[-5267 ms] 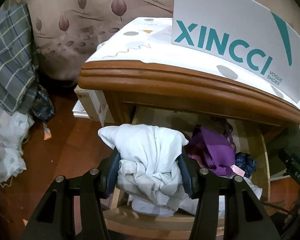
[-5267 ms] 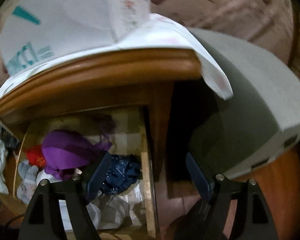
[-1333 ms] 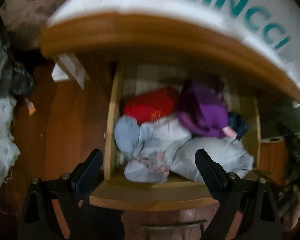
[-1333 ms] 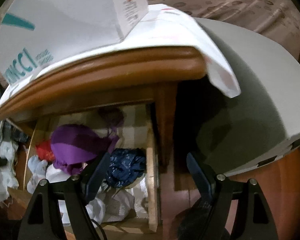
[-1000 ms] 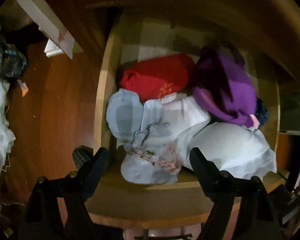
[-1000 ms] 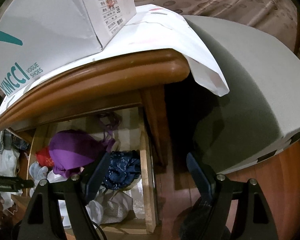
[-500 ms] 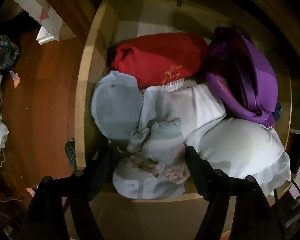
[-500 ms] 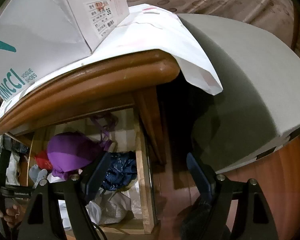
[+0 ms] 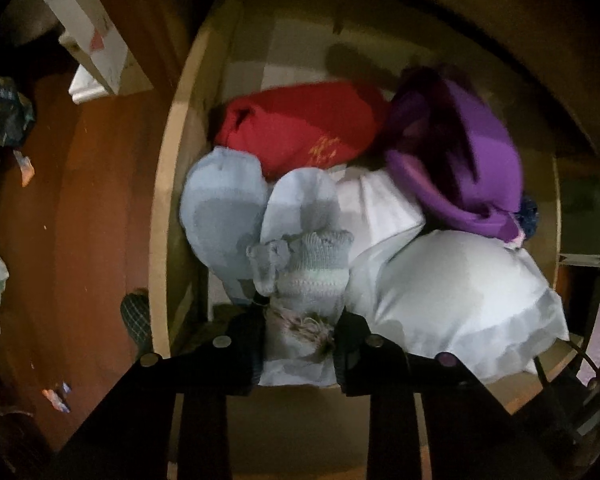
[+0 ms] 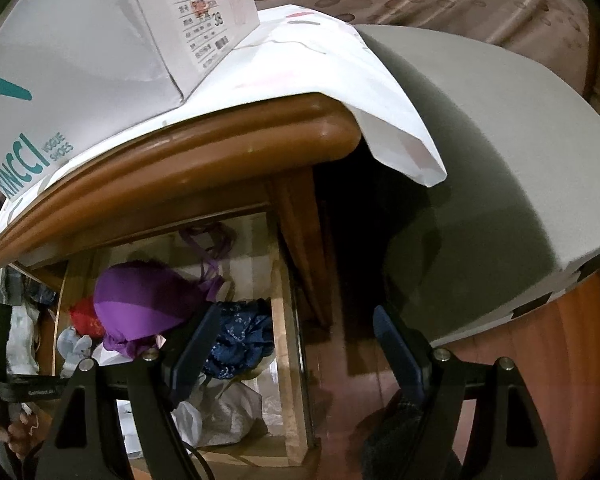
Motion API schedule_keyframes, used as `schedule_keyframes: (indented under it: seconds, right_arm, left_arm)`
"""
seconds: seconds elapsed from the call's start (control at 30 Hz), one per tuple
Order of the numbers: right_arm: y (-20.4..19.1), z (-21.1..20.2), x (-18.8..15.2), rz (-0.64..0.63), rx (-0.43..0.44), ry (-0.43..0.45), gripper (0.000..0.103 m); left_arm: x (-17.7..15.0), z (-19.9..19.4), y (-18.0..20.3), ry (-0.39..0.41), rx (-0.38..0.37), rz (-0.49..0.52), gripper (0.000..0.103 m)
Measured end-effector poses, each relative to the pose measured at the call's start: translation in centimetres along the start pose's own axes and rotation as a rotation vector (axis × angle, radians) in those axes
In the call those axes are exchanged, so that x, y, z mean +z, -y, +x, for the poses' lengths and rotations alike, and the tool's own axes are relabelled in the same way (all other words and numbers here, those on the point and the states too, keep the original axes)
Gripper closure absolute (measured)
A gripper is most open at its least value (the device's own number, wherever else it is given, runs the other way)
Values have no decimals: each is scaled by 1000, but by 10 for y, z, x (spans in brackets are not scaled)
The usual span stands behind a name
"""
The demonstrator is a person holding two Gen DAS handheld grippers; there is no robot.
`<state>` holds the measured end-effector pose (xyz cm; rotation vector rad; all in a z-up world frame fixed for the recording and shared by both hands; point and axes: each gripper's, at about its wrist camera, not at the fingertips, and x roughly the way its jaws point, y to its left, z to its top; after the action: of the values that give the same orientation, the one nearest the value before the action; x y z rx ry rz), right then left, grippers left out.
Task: Take underwear out of drawer
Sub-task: 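Lower the left gripper into the drawer and grasp the white lace-cuff sock, then lift the white sock with the left gripper while the right gripper reaches for the purple bra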
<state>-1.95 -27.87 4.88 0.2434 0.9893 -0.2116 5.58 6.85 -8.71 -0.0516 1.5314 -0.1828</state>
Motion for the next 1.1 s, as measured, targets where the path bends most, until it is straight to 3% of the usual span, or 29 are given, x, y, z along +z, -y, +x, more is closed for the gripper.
schedule_keyframes:
  seconds: [0.27, 0.33, 0.53, 0.7, 0.83, 1.1]
  right_arm:
    - [-2, 4, -1, -19, 4, -15, 22]
    - [-3, 4, -2, -28, 15, -13, 22]
    - [-24, -6, -6, -124, 114, 43, 22]
    - [-51, -5, -13, -243, 201, 48, 22]
    - [-66, 1, -22, -298, 283, 3, 22]
    - [-77, 10, -33, -379, 187, -36, 22]
  left_arm:
    - [-8, -41, 6, 151, 11, 27, 79]
    - [-12, -55, 7, 220, 25, 38, 79]
    - [-26, -73, 12, 361, 2, -12, 79]
    - [-33, -67, 9, 400, 24, -23, 79]
    - [-34, -75, 2, 426, 49, -32, 79]
    - [-34, -88, -7, 450, 0, -54, 78]
